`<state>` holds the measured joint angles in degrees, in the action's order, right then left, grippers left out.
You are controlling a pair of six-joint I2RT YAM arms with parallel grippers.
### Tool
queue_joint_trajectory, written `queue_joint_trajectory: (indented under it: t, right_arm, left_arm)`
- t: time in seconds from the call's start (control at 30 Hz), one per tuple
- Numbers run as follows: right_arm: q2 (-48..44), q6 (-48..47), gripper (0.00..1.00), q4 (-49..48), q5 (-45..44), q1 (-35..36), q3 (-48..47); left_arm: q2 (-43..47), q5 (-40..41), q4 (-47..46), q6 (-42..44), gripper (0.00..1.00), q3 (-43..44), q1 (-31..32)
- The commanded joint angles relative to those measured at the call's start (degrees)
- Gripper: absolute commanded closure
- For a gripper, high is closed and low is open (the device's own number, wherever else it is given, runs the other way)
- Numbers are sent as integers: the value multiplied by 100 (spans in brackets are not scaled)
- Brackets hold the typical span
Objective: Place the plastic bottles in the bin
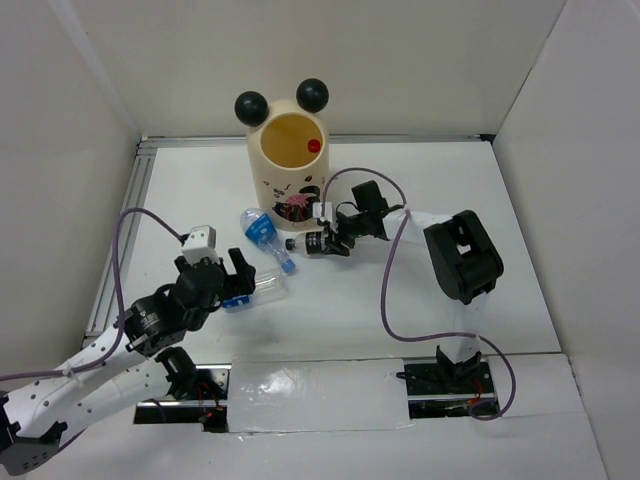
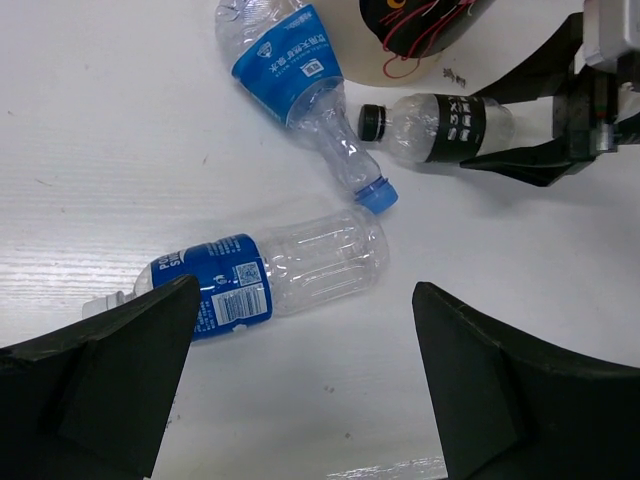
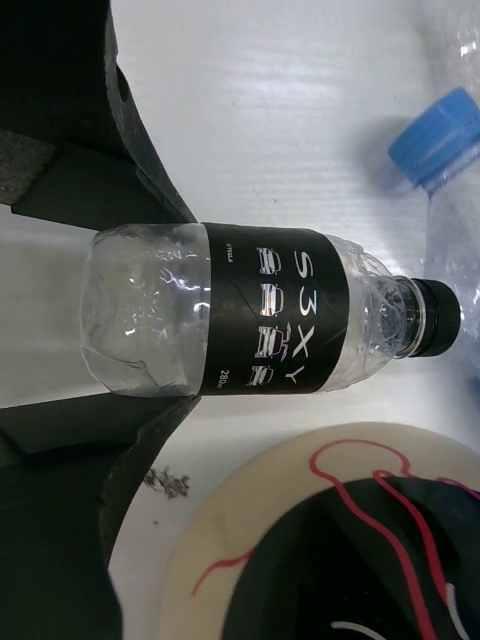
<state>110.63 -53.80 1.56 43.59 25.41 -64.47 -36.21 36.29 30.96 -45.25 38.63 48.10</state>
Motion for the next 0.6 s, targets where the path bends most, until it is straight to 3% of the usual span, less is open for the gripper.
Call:
queue_joint_trajectory:
  t: [0.0,0.13,0.17,0.23,0.37,0.57]
  right_arm:
    - [-559,-201,66,1009,272,-150,-337]
    - [-1577,-359,67,2730,519,-308,-549]
    - [-2258,-498,67,3257,588,-308,-758]
    - [-2483,-500,68,3559,589,-308,-847]
    - [-3432,150,68,3369,-68,-186,-1435]
    - [-3102,580,68,3246,-1484,157,-2718]
  left_arm:
    - [-175,141,-125,-19,0,-58,24]
    - [-904,-34,-274,288,0,21,24]
    - [-1393,-339,-336,733,0,126,24]
    - [-1546,-429,-336,868,0,232,24]
    - [-2021,-1106,-538,1685,0,443,24]
    - [-2285,-1475,-591,2591,0,619,24]
